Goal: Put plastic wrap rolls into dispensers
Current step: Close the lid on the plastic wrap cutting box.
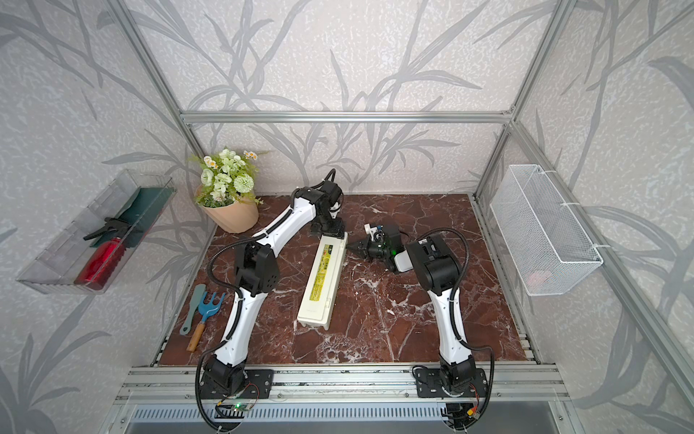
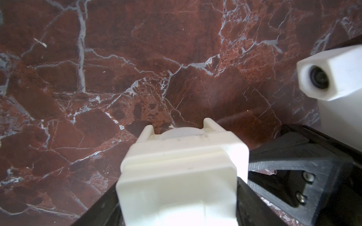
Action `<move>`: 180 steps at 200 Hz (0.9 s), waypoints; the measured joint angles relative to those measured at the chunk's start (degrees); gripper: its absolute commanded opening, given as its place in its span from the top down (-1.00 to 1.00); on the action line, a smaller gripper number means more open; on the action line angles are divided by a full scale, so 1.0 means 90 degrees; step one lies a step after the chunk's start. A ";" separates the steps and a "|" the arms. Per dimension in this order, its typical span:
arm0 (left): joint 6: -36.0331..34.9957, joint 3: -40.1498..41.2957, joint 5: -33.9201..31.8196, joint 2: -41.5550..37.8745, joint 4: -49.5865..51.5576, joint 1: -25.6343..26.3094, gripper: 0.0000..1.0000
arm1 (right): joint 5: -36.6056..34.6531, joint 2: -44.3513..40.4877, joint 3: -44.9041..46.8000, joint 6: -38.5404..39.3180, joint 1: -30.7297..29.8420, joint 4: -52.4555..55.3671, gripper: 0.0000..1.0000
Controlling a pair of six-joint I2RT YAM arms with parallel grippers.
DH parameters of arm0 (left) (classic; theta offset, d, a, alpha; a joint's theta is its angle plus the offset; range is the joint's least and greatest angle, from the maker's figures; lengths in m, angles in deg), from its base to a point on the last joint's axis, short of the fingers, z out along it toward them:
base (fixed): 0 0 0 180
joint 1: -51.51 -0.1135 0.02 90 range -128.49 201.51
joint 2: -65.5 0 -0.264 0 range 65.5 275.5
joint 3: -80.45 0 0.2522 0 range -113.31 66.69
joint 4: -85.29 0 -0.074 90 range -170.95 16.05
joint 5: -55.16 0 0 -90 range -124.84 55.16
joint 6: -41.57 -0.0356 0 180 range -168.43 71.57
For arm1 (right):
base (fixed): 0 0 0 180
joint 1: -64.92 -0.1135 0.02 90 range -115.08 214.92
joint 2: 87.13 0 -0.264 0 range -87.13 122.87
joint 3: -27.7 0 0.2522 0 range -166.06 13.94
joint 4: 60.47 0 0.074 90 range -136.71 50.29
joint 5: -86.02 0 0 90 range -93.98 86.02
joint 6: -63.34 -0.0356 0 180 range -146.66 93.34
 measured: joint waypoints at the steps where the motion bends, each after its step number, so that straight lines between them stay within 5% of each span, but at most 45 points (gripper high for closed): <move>1: 0.0002 0.0000 -0.0007 0.0000 0.0002 0.0002 -0.57 | 0.0000 0.0005 0.0005 0.0000 0.0000 0.0000 1.00; 52: 0.0063 -0.0041 -0.0328 0.0017 0.0109 0.0092 -0.56 | -0.0080 -0.0163 0.0491 0.0012 0.0010 -0.0053 1.00; 107: 0.0114 -0.0359 -0.0685 0.0114 0.0427 0.0168 -0.77 | -0.0216 -0.0835 0.0908 0.0372 0.0153 0.0665 0.83; 180: 0.0170 -0.0352 -0.0005 0.0012 0.0610 -0.0168 -0.92 | -0.0389 -0.2455 0.1064 0.1236 0.0097 0.2171 -0.23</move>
